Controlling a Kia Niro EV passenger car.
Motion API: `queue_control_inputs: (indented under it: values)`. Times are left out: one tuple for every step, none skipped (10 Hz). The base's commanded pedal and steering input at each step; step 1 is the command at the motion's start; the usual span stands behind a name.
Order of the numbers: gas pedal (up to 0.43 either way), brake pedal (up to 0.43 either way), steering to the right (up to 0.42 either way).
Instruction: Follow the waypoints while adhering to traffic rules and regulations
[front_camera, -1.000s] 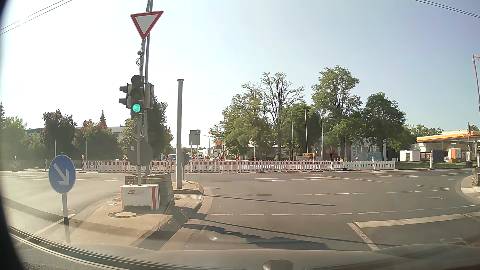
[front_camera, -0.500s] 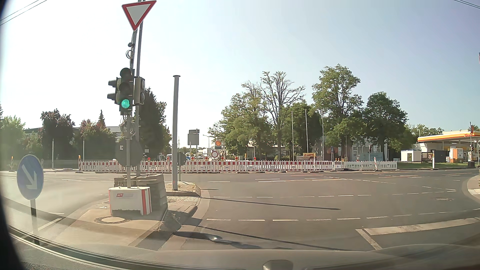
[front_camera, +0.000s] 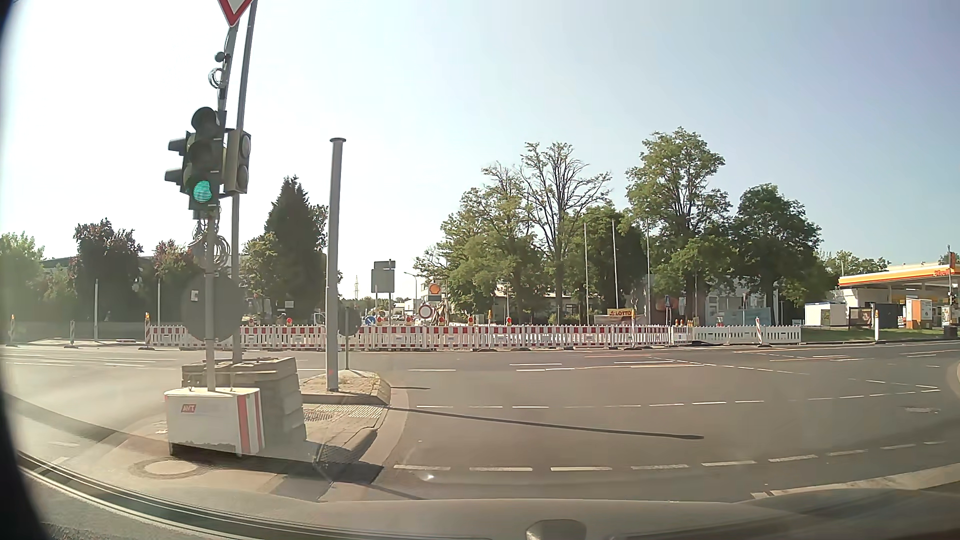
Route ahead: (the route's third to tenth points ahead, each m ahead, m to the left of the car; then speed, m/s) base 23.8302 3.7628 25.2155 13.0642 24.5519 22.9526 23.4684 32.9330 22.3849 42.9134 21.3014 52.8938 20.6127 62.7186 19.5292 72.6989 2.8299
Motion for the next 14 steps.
queue_control_inputs:
  values:
    - [0.421, 0.018, 0.005]
    - [0.421, 0.018, 0.005]
    - [0.409, 0.018, 0.005]
    - [0.409, 0.018, 0.005]
    - [0.398, 0.018, 0.004]
    - [0.39, 0.012, -0.001]
    - [0.378, 0.018, -0.011]
    - [0.37, 0.012, -0.022]
    - [0.331, 0.018, -0.029]
    - [0.319, 0.018, -0.031]
    - [0.28, 0.018, -0.031]
    - [0.26, 0.018, -0.032]
    - [0.228, 0.018, -0.036]
    - [0.209, 0.018, -0.043]
